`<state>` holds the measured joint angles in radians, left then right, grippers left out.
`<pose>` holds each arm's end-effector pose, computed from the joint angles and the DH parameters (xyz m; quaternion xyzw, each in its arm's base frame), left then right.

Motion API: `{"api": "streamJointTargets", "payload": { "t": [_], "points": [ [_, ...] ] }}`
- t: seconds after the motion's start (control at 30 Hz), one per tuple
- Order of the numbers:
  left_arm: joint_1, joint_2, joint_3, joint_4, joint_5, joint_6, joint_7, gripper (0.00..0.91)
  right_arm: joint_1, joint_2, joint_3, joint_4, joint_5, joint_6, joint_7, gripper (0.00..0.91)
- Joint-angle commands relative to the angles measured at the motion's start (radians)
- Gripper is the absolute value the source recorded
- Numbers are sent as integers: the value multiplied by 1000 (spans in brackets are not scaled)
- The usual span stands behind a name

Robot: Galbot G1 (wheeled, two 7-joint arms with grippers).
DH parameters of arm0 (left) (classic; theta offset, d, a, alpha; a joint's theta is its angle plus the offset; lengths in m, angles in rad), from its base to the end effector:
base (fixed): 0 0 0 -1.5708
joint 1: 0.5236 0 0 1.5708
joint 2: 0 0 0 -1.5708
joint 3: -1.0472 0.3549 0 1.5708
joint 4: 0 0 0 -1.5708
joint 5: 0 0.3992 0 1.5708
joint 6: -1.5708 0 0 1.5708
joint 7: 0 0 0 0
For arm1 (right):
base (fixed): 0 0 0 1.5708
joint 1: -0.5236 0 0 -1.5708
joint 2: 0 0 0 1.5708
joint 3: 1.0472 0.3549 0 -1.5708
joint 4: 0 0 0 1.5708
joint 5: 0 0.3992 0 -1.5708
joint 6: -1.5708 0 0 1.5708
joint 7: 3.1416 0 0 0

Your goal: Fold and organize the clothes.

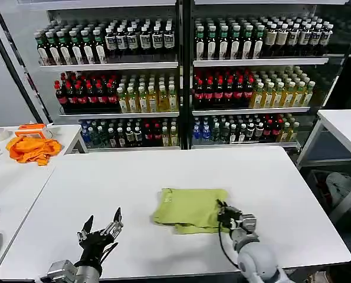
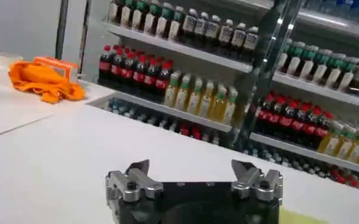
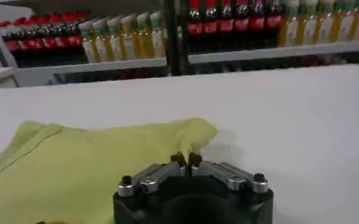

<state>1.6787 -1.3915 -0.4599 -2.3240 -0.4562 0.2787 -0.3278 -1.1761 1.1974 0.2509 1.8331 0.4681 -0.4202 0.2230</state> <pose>0.1851 -0.0036 -0.2393 0.0444 -0.9807 0.1445 0.1238 0.3333 0.0050 -0.3174 0.0753 -0.9751 -0.0150 0.2079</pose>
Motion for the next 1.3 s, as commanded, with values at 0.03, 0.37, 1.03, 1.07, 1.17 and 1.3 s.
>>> {"api": "streamJointTargets", "payload": {
  "t": [0.03,0.37,1.03,1.07,1.17,1.3],
  "points": [
    [24,-1,14,-28,21,5,5,907,-21,-100,90,37,-98,51,-83,907],
    [46,7,8,-54,46,6,20,907,-146,-75,161,137,-230,246,-58,907],
    [-14,74,5,-26,56,21,96,907,-445,21,306,363,-263,296,-92,907],
    [-19,77,8,-24,58,21,100,907,-450,25,308,367,-263,296,-93,907],
    [-32,87,14,-16,64,19,115,907,-463,35,311,382,-264,296,-97,907],
    [-44,96,24,-3,77,15,132,907,-481,50,317,397,-263,295,-102,907]
  ]
}}
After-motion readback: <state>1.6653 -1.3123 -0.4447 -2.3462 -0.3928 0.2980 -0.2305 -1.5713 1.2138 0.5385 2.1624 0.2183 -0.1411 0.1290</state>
